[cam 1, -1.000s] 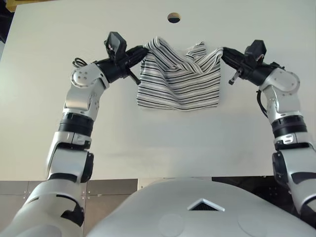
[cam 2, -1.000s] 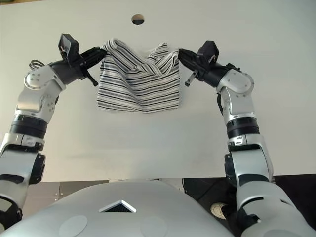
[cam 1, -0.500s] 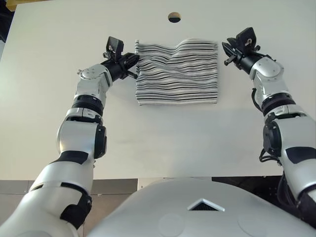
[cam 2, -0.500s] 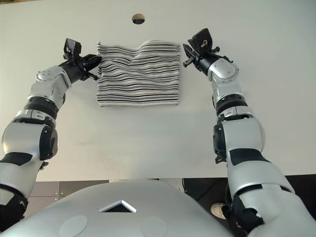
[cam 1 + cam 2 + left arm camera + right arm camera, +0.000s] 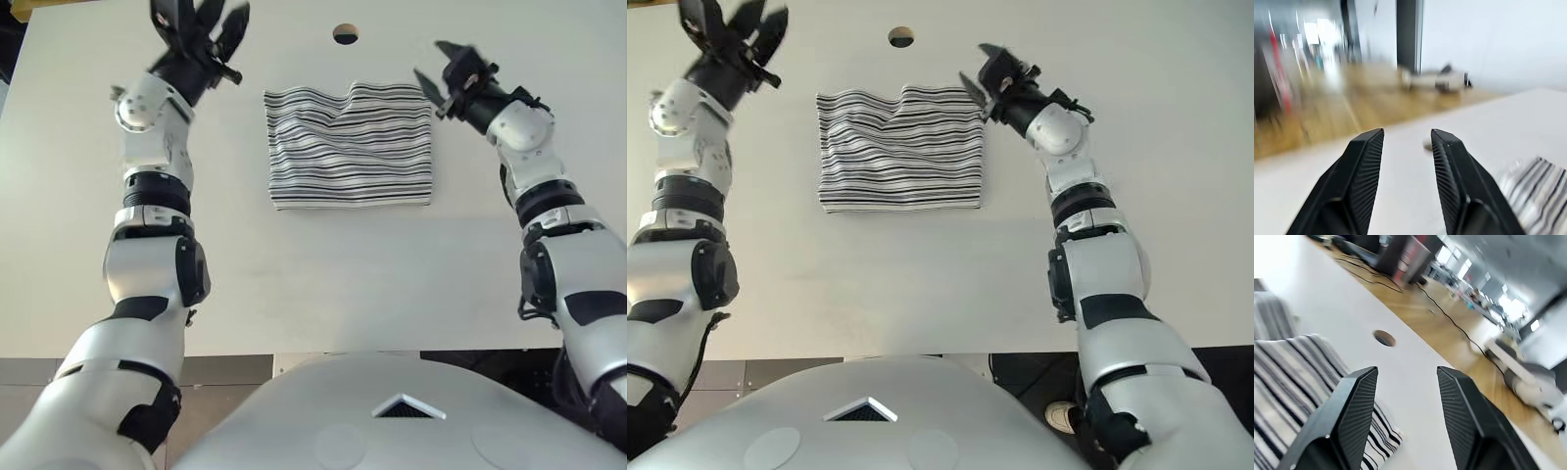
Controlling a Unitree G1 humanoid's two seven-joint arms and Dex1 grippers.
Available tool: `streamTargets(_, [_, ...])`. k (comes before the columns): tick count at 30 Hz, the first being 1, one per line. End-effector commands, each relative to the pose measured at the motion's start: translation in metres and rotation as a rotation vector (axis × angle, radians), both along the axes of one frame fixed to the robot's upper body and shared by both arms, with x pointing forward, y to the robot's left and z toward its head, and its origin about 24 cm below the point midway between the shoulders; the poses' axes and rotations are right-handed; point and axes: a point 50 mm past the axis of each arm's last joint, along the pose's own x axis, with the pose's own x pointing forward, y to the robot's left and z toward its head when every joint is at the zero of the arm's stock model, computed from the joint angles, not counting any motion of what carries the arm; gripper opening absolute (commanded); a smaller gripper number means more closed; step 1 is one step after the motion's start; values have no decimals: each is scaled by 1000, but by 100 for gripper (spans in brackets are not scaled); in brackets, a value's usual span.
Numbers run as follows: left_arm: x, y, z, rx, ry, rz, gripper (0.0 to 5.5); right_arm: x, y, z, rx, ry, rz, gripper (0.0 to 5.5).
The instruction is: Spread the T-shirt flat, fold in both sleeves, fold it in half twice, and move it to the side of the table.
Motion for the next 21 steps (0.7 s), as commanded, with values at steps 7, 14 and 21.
streamTargets(7, [-120, -77, -93, 915, -127, -801, 179, -17, 6, -33, -491, -6, 228, 224])
streamTargets(14, [-115, -48, -118, 1368, -143, -812, 179, -67, -16, -60, -612, 290, 609, 224])
streamTargets(21, [-72, -35, -85, 1560, -423, -612, 179, -120, 28, -34, -362, 377, 916, 224])
